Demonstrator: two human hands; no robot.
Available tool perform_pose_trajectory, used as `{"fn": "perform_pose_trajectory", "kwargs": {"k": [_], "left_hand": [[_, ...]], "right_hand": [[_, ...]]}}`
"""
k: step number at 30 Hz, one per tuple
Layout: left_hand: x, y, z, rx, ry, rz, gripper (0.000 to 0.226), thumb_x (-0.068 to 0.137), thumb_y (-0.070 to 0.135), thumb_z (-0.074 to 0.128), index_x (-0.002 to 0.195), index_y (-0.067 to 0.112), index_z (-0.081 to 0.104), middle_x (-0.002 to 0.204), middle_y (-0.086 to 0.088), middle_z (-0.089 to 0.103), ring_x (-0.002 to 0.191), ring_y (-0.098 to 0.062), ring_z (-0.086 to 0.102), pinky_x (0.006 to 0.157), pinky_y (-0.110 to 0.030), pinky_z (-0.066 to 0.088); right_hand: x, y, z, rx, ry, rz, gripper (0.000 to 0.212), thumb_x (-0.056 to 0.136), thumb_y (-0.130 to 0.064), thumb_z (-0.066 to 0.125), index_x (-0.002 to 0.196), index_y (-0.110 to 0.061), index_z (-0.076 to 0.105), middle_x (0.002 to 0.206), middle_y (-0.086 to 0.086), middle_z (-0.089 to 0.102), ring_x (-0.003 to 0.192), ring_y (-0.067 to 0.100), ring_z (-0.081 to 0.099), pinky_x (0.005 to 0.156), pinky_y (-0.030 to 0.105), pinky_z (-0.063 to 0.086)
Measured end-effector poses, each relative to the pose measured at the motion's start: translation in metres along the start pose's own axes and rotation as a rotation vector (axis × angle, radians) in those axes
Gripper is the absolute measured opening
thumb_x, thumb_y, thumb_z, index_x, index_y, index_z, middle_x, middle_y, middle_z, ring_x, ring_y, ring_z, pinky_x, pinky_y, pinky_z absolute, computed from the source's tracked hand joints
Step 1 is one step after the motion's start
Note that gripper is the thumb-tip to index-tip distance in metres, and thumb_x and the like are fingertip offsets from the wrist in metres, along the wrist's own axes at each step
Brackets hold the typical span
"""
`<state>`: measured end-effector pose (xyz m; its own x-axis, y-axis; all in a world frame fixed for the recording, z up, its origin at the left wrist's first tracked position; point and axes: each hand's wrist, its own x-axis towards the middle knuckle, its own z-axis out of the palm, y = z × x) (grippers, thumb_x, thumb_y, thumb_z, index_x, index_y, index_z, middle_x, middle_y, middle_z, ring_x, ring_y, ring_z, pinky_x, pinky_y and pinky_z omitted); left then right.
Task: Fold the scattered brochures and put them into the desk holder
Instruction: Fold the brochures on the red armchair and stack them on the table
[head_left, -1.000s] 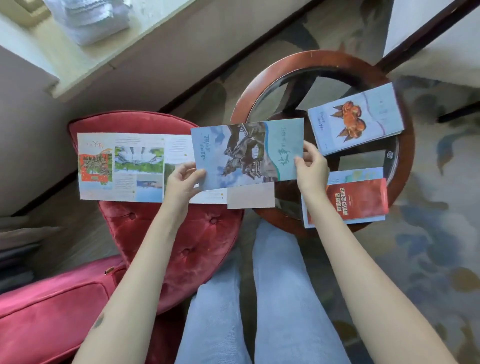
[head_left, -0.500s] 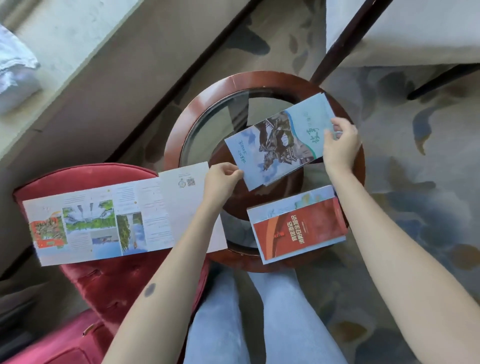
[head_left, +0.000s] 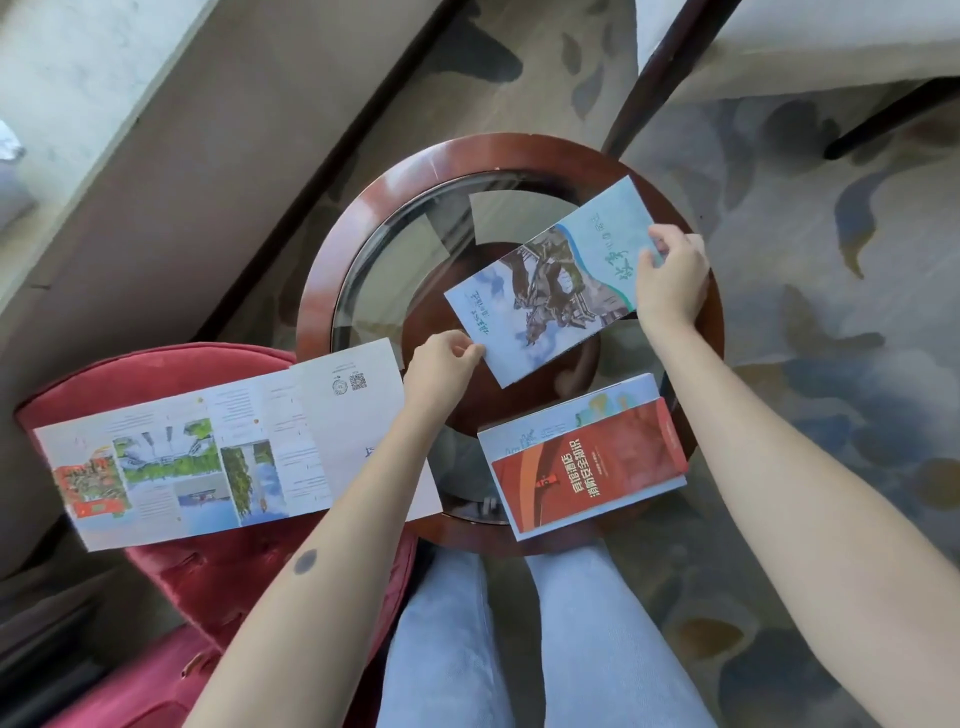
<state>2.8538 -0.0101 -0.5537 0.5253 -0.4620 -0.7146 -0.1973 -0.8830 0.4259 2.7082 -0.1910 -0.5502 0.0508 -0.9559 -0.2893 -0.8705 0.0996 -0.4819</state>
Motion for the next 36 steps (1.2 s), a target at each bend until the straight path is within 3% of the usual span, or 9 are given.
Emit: {"fn": "perform_pose_trajectory", "kwargs": {"k": [4, 8, 13, 18, 22, 25, 29, 33, 36], "left_hand": [[-0.013, -0.003, -0.005, 0.029, 0.126, 0.050, 0.025, 0.090, 0.037, 0.055, 0.096, 0.017, 0.068, 0.103, 0.000, 0.067, 0.100, -0.019, 0.058, 0.074, -0.028, 0.040], [-0.036, -0.033, -0.012, 0.101, 0.530, 0.050, 0.041, 0.085, 0.033, 0.064, 0.122, 0.018, 0.054, 0.134, -0.007, 0.046, 0.130, -0.025, 0.036, 0.101, -0.038, 0.032], [-0.066, -0.093, -0.010, 0.016, 0.513, -0.316, 0.096, 0.078, 0.047, 0.067, 0.148, 0.014, 0.010, 0.153, -0.023, 0.009, 0.143, -0.036, 0.008, 0.112, -0.053, 0.015], [-0.071, -0.144, -0.018, -0.260, 0.458, -0.563, 0.111, 0.073, 0.050, 0.072, 0.149, 0.014, -0.001, 0.154, -0.019, 0.014, 0.144, -0.033, 0.007, 0.112, -0.056, 0.012], [-0.065, -0.171, -0.024, -0.461, 0.263, -0.572, 0.084, 0.076, 0.043, 0.072, 0.142, 0.014, 0.029, 0.139, -0.011, 0.048, 0.130, -0.030, 0.043, 0.110, -0.051, 0.027], [-0.066, -0.179, -0.030, -0.506, 0.267, -0.486, 0.040, 0.078, 0.030, 0.072, 0.109, 0.008, 0.060, 0.114, -0.011, 0.065, 0.107, -0.029, 0.059, 0.092, -0.037, 0.045], [-0.078, -0.186, -0.039, -0.482, 0.355, -0.420, 0.025, 0.081, 0.021, 0.066, 0.101, 0.007, 0.063, 0.105, -0.012, 0.068, 0.096, -0.029, 0.062, 0.078, -0.032, 0.044], [-0.110, -0.204, -0.057, -0.454, 0.398, -0.320, 0.011, 0.084, 0.021, 0.061, 0.089, 0.011, 0.060, 0.085, -0.004, 0.064, 0.070, -0.018, 0.056, 0.062, -0.030, 0.041], [-0.140, -0.235, -0.082, -0.476, 0.478, -0.251, 0.009, 0.086, 0.020, 0.062, 0.089, 0.012, 0.063, 0.082, -0.001, 0.066, 0.068, -0.013, 0.056, 0.059, -0.023, 0.038]], "right_hand": [[-0.011, -0.004, -0.002, -0.025, 0.052, 0.013, 0.026, 0.093, -0.013, 0.045, 0.117, -0.014, 0.054, 0.125, 0.011, 0.051, 0.114, 0.027, 0.051, 0.097, 0.039, 0.043], [-0.062, -0.019, 0.007, 0.076, -0.049, -0.137, 0.028, 0.090, -0.006, 0.044, 0.115, -0.011, 0.057, 0.119, 0.013, 0.053, 0.111, 0.028, 0.050, 0.096, 0.039, 0.040], [-0.148, -0.027, 0.041, 0.113, -0.323, -0.200, 0.026, 0.090, -0.003, 0.045, 0.110, -0.008, 0.061, 0.112, 0.012, 0.057, 0.107, 0.027, 0.052, 0.096, 0.040, 0.041], [-0.193, -0.032, 0.061, 0.138, -0.395, -0.152, 0.026, 0.090, -0.003, 0.045, 0.108, -0.010, 0.062, 0.112, 0.008, 0.059, 0.108, 0.024, 0.053, 0.098, 0.037, 0.043], [-0.209, -0.039, 0.067, 0.125, -0.429, -0.164, 0.027, 0.089, -0.002, 0.045, 0.107, -0.011, 0.062, 0.109, 0.007, 0.060, 0.106, 0.024, 0.054, 0.095, 0.034, 0.043], [-0.216, -0.043, 0.072, 0.078, -0.473, -0.197, 0.027, 0.089, -0.003, 0.043, 0.107, -0.012, 0.062, 0.106, 0.007, 0.061, 0.103, 0.023, 0.055, 0.090, 0.032, 0.044], [-0.228, -0.052, 0.080, 0.059, -0.507, -0.198, 0.026, 0.089, -0.003, 0.043, 0.106, -0.011, 0.061, 0.106, 0.009, 0.061, 0.102, 0.024, 0.056, 0.091, 0.037, 0.047], [-0.250, -0.064, 0.094, 0.061, -0.647, -0.127, 0.030, 0.091, -0.010, 0.048, 0.119, -0.012, 0.054, 0.112, 0.009, 0.057, 0.100, 0.019, 0.055, 0.086, 0.028, 0.043], [-0.278, -0.074, 0.108, 0.160, -0.798, -0.052, 0.046, 0.090, -0.020, 0.056, 0.133, -0.014, 0.042, 0.122, 0.008, 0.054, 0.102, 0.013, 0.053, 0.089, 0.025, 0.042]]}}
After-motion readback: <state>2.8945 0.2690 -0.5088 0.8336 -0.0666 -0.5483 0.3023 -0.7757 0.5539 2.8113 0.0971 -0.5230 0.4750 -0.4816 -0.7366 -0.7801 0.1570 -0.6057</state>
